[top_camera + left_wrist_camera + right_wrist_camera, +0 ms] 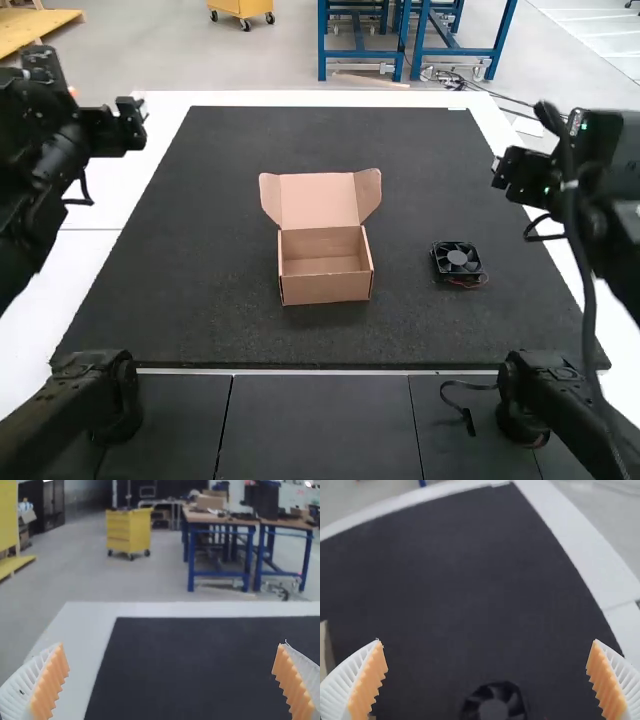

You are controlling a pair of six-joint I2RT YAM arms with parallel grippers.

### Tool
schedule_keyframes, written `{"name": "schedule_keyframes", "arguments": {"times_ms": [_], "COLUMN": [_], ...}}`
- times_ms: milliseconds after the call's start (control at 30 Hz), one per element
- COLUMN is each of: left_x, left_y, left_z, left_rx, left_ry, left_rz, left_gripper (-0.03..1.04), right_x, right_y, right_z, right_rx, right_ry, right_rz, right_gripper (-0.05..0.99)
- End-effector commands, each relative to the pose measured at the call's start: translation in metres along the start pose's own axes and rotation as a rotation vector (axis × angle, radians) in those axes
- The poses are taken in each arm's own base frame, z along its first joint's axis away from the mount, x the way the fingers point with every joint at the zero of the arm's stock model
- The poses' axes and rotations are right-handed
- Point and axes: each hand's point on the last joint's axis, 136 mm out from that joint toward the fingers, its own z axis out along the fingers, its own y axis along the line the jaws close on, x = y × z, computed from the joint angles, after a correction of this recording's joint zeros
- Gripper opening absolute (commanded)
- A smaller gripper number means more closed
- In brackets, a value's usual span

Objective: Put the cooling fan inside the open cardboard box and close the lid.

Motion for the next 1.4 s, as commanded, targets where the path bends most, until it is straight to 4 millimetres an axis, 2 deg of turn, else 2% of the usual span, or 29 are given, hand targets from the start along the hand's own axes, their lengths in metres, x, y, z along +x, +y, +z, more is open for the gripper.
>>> {"name": "schedule_keyframes", "arguments": {"times_ms": [0,100,167,267,367,467,667,733,867,967,1133,1367], "left_x": [-0.010,0.008,0.023,0.041,0.051,0.061,0.067,0.073,0.077,0.074,0.067,0.063], "left_y": [-0.005,-0.008,-0.020,-0.057,-0.101,-0.135,-0.183,-0.186,-0.175,-0.170,-0.166,-0.162], "left_z": [0.009,0.022,0.028,0.028,0.017,-0.001,-0.036,-0.041,-0.043,-0.048,-0.057,-0.065], "left_rx": [0.035,0.051,0.104,0.231,0.365,0.458,0.600,0.608,0.581,0.578,0.582,0.586], "left_ry": [0.009,0.104,0.161,0.221,0.250,0.286,0.330,0.363,0.394,0.388,0.366,0.356], "left_rz": [-0.033,0.058,0.122,0.179,0.193,0.220,0.179,0.165,0.165,0.163,0.157,0.150], "left_gripper": [0.96,0.96,0.96,0.96,0.96,0.96,0.97,0.97,0.97,0.97,0.97,0.97], "right_x": [-0.031,-0.041,-0.029,-0.009,-0.001,0.014,0.071,0.085,0.109,0.115,0.114,0.131], "right_y": [0.018,0.020,0.020,0.013,0.007,0.003,-0.007,-0.010,-0.014,-0.017,-0.023,-0.039], "right_z": [-0.019,-0.023,-0.017,-0.007,0.000,0.006,0.018,0.022,0.029,0.037,0.047,0.058], "right_rx": [-0.086,-0.078,-0.063,-0.020,0.004,0.024,0.028,0.023,0.023,0.028,0.047,0.076], "right_ry": [-0.033,-0.011,0.086,0.229,0.291,0.384,0.596,0.642,0.719,0.727,0.726,0.798], "right_rz": [0.035,0.033,0.027,0.004,-0.015,-0.036,-0.131,-0.165,-0.193,-0.210,-0.261,-0.276], "right_gripper": [0.92,0.92,0.92,0.92,0.92,0.92,0.92,0.92,0.92,0.92,0.92,0.91]}}
